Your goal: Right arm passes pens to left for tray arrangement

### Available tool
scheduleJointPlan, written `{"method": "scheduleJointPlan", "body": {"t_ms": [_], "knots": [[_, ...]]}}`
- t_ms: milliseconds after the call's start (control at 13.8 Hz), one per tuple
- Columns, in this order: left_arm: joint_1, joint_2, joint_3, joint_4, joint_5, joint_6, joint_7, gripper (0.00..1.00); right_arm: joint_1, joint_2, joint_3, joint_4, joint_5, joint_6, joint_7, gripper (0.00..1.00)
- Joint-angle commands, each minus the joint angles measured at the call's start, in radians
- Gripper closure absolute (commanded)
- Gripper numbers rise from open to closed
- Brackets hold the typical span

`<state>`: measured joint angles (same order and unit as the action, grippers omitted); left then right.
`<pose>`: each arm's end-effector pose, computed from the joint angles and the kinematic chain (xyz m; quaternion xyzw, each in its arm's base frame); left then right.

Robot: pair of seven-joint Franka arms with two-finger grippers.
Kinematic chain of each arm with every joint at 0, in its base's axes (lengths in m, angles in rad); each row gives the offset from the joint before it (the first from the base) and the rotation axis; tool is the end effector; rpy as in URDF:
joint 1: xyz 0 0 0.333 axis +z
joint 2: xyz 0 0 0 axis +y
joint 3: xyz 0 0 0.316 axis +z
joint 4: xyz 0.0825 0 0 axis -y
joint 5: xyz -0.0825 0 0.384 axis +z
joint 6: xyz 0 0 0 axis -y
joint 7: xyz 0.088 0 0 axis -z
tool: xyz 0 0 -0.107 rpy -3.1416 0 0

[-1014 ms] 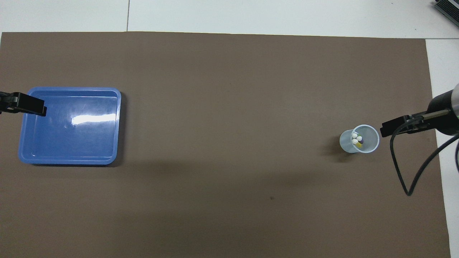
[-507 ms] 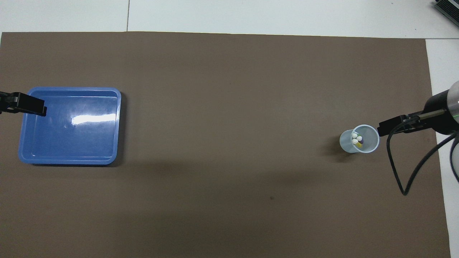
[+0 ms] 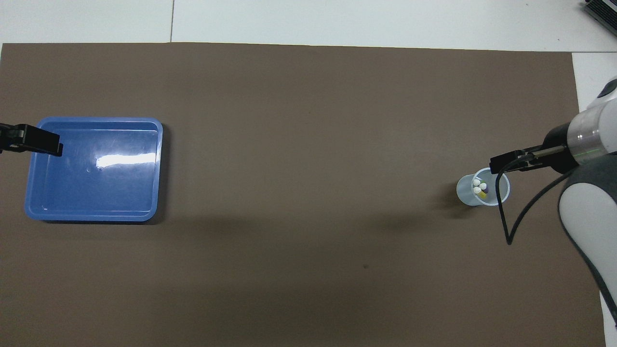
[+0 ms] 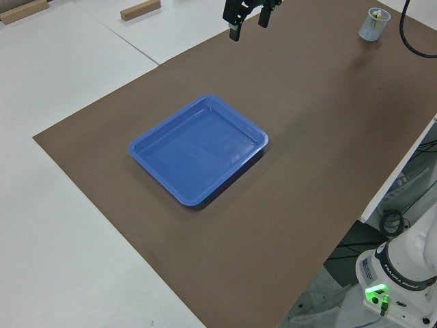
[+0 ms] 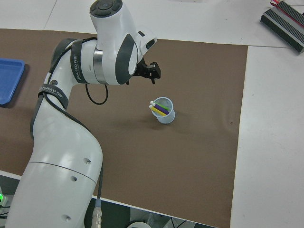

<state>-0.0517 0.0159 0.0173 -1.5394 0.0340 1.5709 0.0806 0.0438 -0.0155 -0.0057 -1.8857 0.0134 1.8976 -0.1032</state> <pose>0.5596 -0.0157 0.6305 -0.9982 0.0573 -0.0074 0.0173 0.5593 0.0223 0.5113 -0.9975 -0.0685 -0.0139 0.0060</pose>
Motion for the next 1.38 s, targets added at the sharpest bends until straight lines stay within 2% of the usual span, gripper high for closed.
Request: {"method": "scheduleJointPlan", "body": {"t_ms": [0, 145, 434, 652, 796, 869, 941, 1158, 1303], "knots": [[-0.011, -0.008, 0.01, -0.008, -0.009, 0.011, -0.016, 0.0, -0.007, 0.043, 0.001, -0.045, -0.003, 0.084, -0.036, 0.0], [-0.016, -0.01, 0.009, -0.008, -0.009, 0.017, -0.033, 0.0, -0.012, 0.08, 0.0, -0.064, -0.003, 0.118, -0.071, 0.0], [-0.019, -0.037, 0.007, -0.071, -0.017, 0.044, -0.068, 0.0, -0.059, 0.088, 0.0, -0.148, -0.012, 0.193, -0.118, 0.01], [-0.042, -0.05, 0.007, -0.106, -0.025, 0.09, -0.084, 0.0, -0.055, 0.104, 0.001, -0.161, -0.006, 0.199, -0.11, 0.16], [-0.043, -0.059, 0.007, -0.125, -0.025, 0.1, -0.084, 0.0, -0.036, 0.103, 0.003, -0.162, 0.005, 0.192, -0.041, 0.19], [-0.043, -0.074, 0.006, -0.152, -0.031, 0.109, -0.096, 0.0, -0.015, 0.103, 0.003, -0.161, 0.005, 0.193, -0.021, 0.2], [-0.043, -0.091, 0.007, -0.195, -0.051, 0.144, -0.107, 0.0, -0.01, 0.104, 0.003, -0.162, 0.005, 0.198, -0.018, 0.25], [-0.053, -0.145, 0.004, -0.321, -0.112, 0.251, -0.13, 0.0, -0.012, 0.126, 0.001, -0.162, 0.005, 0.221, -0.02, 0.27], [-0.056, -0.174, 0.004, -0.388, -0.135, 0.316, -0.134, 0.0, -0.018, 0.126, 0.001, -0.17, 0.005, 0.221, -0.024, 0.35]]}}
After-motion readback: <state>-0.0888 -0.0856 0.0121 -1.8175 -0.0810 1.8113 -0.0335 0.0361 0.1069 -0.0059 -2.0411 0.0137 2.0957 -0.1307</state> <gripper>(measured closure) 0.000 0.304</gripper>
